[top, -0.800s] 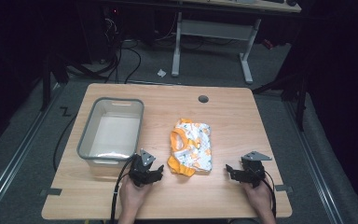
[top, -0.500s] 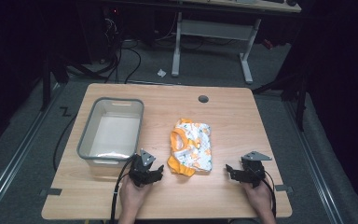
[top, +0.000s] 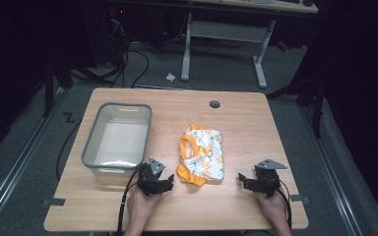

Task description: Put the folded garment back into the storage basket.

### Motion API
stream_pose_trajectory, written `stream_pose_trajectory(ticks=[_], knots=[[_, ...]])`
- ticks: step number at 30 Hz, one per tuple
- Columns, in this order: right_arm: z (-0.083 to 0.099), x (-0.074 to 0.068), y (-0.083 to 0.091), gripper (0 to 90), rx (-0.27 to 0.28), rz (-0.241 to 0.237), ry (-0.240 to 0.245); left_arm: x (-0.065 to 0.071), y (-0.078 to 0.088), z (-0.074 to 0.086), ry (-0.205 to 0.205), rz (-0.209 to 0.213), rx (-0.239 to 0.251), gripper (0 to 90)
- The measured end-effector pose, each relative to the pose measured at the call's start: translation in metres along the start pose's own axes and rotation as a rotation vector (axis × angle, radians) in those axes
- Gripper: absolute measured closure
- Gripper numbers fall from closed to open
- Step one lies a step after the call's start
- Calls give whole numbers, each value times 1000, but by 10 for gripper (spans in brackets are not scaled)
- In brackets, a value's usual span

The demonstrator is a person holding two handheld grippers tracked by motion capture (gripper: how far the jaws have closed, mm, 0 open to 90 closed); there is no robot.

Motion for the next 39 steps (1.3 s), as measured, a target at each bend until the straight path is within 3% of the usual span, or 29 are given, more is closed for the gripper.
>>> stream_pose_trajectory(ticks=[4, 19, 28, 35, 39], knots=[[0, 0, 0, 233, 0, 0, -1, 0, -1, 0, 7, -15, -1, 257], [0, 0, 0, 233, 0, -1, 1, 2, -1, -1, 2, -6, -1, 258], [0, 0, 0, 232, -1, -1, 2, 6, 1, -3, 40, 41, 5, 275], [0, 0, 0, 232, -1, 0, 1, 10, 6, -7, 20, 45, 15, 270], [0, 0, 0, 232, -1, 0, 1, 13, 10, -13, 38, 70, 31, 264]])
Point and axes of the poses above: each handheld gripper's, and its own axes: y roughly backward along the jaws, z roughly out of its underside, x roughly to its right, the point moved 10 cm from there along -y, roughly forward along the jaws, and after that the axes turned 4 degrees about x, right-handed, at the moved point
